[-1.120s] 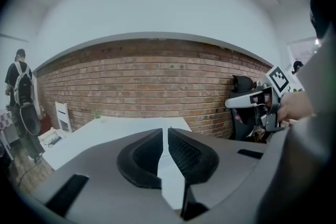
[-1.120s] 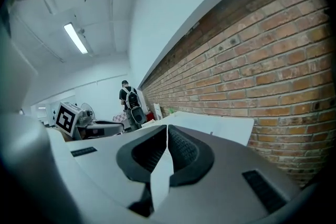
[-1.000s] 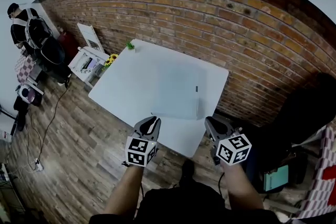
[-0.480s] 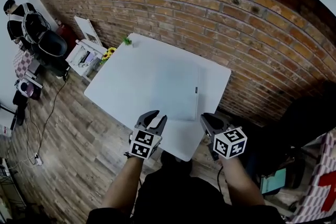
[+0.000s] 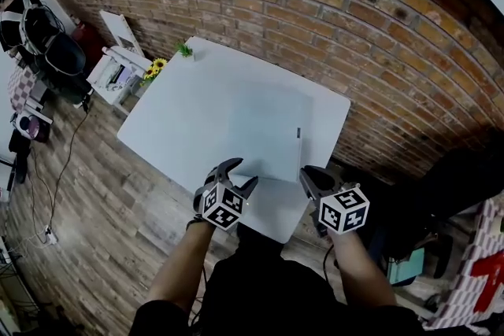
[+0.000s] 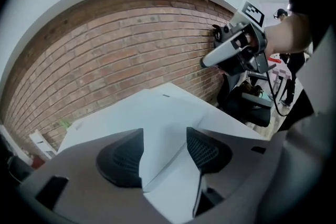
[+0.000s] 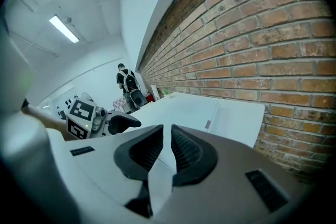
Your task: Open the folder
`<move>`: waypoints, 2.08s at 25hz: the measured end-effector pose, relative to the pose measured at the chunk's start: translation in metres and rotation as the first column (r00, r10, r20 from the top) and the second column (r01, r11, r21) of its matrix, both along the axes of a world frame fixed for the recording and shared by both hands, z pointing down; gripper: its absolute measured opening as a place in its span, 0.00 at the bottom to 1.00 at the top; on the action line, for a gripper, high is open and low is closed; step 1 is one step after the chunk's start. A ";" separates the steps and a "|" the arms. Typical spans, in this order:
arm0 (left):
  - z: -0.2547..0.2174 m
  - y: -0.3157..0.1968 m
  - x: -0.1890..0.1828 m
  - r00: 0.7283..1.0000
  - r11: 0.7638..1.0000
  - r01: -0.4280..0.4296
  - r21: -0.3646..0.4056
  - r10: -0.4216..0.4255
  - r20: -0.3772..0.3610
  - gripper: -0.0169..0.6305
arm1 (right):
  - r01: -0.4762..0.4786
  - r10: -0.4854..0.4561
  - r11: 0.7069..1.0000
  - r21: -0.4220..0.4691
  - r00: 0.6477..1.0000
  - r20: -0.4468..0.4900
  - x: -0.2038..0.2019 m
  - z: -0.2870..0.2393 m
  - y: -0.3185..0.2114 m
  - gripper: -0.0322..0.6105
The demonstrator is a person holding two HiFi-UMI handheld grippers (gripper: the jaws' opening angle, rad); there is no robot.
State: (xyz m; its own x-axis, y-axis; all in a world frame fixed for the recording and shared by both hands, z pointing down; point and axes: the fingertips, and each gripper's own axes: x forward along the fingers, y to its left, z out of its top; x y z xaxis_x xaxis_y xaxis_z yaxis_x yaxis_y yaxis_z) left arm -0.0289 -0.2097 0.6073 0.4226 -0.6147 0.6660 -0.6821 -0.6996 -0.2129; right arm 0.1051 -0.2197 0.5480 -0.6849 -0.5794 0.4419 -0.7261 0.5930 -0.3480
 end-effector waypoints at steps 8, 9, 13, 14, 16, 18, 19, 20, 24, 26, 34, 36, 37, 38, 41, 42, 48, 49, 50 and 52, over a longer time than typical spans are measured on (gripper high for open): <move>0.034 -0.002 0.004 0.973 0.985 -0.170 -0.038 0.174 0.152 0.51 | -0.012 0.011 1.000 -0.025 1.000 -0.010 -0.012 0.009 -0.004 0.15; 0.036 -0.004 0.003 0.968 0.983 -0.182 -0.037 0.186 0.171 0.51 | -0.015 0.015 1.000 -0.027 1.000 -0.010 -0.012 0.010 -0.004 0.15; 0.041 -0.008 -0.001 0.951 0.977 -0.213 -0.033 0.215 0.222 0.51 | -0.028 0.027 0.999 -0.033 1.000 -0.014 -0.012 0.012 -0.003 0.15; 0.041 -0.009 -0.001 0.948 0.976 -0.217 -0.032 0.219 0.230 0.50 | -0.031 0.030 0.999 -0.034 0.999 -0.014 -0.011 0.013 -0.004 0.15; 0.041 -0.011 -0.002 0.945 0.974 -0.223 -0.029 0.223 0.240 0.50 | -0.037 0.036 0.999 -0.035 0.999 -0.014 -0.010 0.013 -0.004 0.15; 0.042 -0.011 -0.002 0.942 0.972 -0.232 -0.034 0.233 0.242 0.50 | -0.042 0.042 0.998 -0.036 0.999 -0.014 -0.010 0.013 -0.004 0.15; 0.043 -0.010 -0.002 0.939 0.970 -0.239 -0.039 0.242 0.245 0.49 | -0.045 0.044 0.998 -0.036 0.999 -0.015 -0.010 0.013 -0.004 0.15; 0.044 -0.008 -0.001 0.934 0.967 -0.250 -0.043 0.253 0.251 0.48 | -0.047 0.046 0.998 -0.036 0.999 -0.014 -0.010 0.013 -0.004 0.15; 0.048 -0.005 0.004 0.893 0.948 -0.316 -0.036 0.310 0.325 0.43 | -0.053 0.052 0.998 -0.035 0.999 -0.010 -0.009 0.012 -0.003 0.15; 0.046 -0.005 0.007 0.872 0.937 -0.349 -0.013 0.329 0.363 0.40 | -0.057 0.057 0.998 -0.036 0.998 -0.009 -0.008 0.011 -0.004 0.15; 0.034 -0.021 0.010 0.857 0.933 -0.352 0.074 0.290 0.426 0.24 | -0.063 0.063 0.997 -0.042 0.998 -0.002 -0.003 0.011 -0.004 0.15; 0.037 -0.024 0.010 0.853 0.932 -0.355 0.070 0.292 0.433 0.21 | -0.065 0.065 0.997 -0.044 0.998 -0.003 -0.002 0.012 -0.004 0.15; 0.038 -0.025 0.010 0.852 0.933 -0.355 0.066 0.293 0.433 0.18 | -0.067 0.066 0.997 -0.045 0.998 -0.004 -0.002 0.012 -0.005 0.15; 0.040 -0.026 0.009 0.852 0.934 -0.351 0.061 0.292 0.434 0.13 | -0.068 0.068 0.997 -0.046 0.998 -0.005 -0.001 0.012 -0.005 0.15; 0.043 -0.031 0.008 0.860 0.943 -0.329 0.052 0.276 0.429 0.10 | -0.074 0.074 0.996 -0.052 0.997 -0.007 0.001 0.014 -0.006 0.15; 0.043 -0.033 0.007 0.865 0.946 -0.320 0.050 0.270 0.422 0.09 | -0.077 0.076 0.996 -0.055 0.997 -0.008 0.002 0.015 -0.006 0.15; 0.030 -0.038 0.008 0.913 0.960 -0.269 0.073 0.230 0.336 0.07 | -0.086 0.085 0.994 -0.064 0.996 -0.013 0.006 0.021 -0.010 0.15; 0.027 -0.039 0.008 0.921 0.963 -0.259 0.079 0.221 0.320 0.07 | -0.085 0.084 0.994 -0.067 0.996 -0.018 0.006 0.023 -0.011 0.15; 0.024 -0.040 0.007 0.929 0.965 -0.247 0.084 0.212 0.304 0.07 | -0.084 0.083 0.994 -0.070 0.996 -0.025 0.005 0.026 -0.012 0.15; 0.019 -0.041 0.005 0.944 0.971 -0.221 0.091 0.190 0.271 0.07 | -0.080 0.076 0.994 -0.079 0.996 -0.050 0.004 0.037 -0.014 0.15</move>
